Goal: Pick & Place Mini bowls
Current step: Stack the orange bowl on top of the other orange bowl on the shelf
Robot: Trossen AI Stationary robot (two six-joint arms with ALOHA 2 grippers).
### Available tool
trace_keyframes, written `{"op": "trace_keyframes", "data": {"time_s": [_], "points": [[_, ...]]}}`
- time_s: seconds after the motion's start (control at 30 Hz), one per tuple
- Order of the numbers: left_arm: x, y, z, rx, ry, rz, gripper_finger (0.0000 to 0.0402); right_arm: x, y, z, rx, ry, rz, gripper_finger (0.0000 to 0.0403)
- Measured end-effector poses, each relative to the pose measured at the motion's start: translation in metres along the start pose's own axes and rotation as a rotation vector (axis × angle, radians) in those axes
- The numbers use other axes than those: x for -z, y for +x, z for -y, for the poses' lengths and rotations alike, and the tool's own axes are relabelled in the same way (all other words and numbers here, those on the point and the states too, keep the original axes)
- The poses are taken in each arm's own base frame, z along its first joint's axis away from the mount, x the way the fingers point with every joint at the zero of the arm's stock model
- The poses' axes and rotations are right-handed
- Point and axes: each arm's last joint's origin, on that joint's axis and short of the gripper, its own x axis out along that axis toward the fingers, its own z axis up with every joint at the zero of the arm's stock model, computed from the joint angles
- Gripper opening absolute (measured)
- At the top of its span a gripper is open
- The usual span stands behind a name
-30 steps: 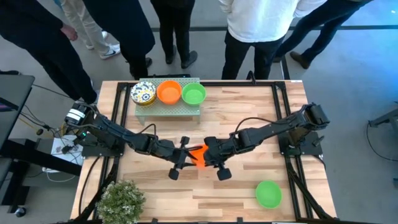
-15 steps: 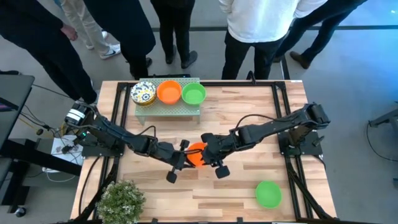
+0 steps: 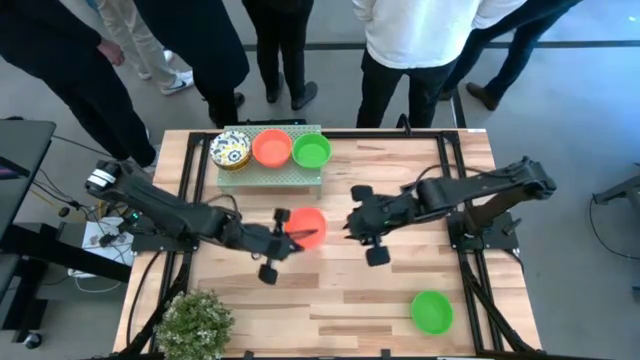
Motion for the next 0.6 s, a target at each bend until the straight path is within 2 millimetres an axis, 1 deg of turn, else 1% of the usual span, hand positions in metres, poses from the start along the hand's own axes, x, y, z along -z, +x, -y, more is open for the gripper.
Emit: {"op": "trace_keyframes", "data": {"time_s": [0.07, 0.13, 0.2, 0.3, 0.37, 0.47, 0.6], "points": [[-0.005, -0.014, -0.012, -0.033, -0.014, -0.001, 0.0011, 0.009, -0.008, 0.000, 0.003, 0.006, 0.039, 0.0094], [-0.007, -0.032, -0.026, -0.065, -0.034, 0.006, 0.0010, 0.020, -0.010, -0.002, 0.002, 0.012, 0.099, 0.0094], [-0.008, -0.048, -0.040, -0.104, -0.060, 0.023, 0.0010, 0.035, -0.007, -0.003, 0.001, 0.021, 0.143, 0.0095], [-0.002, -0.070, -0.059, -0.175, -0.098, 0.018, 0.0011, 0.056, 0.000, -0.005, 0.007, 0.038, 0.240, 0.0095], [0.003, -0.082, -0.073, -0.243, -0.125, 0.010, 0.0010, 0.070, 0.006, -0.006, 0.009, 0.043, 0.273, 0.0095], [0.013, -0.094, -0.093, -0.332, -0.175, -0.020, 0.0010, 0.087, 0.014, -0.006, 0.018, 0.058, 0.315, 0.0095], [0.027, -0.098, -0.118, -0.408, -0.195, -0.075, 0.0010, 0.104, 0.017, -0.005, 0.030, 0.055, 0.361, 0.0095]]}}
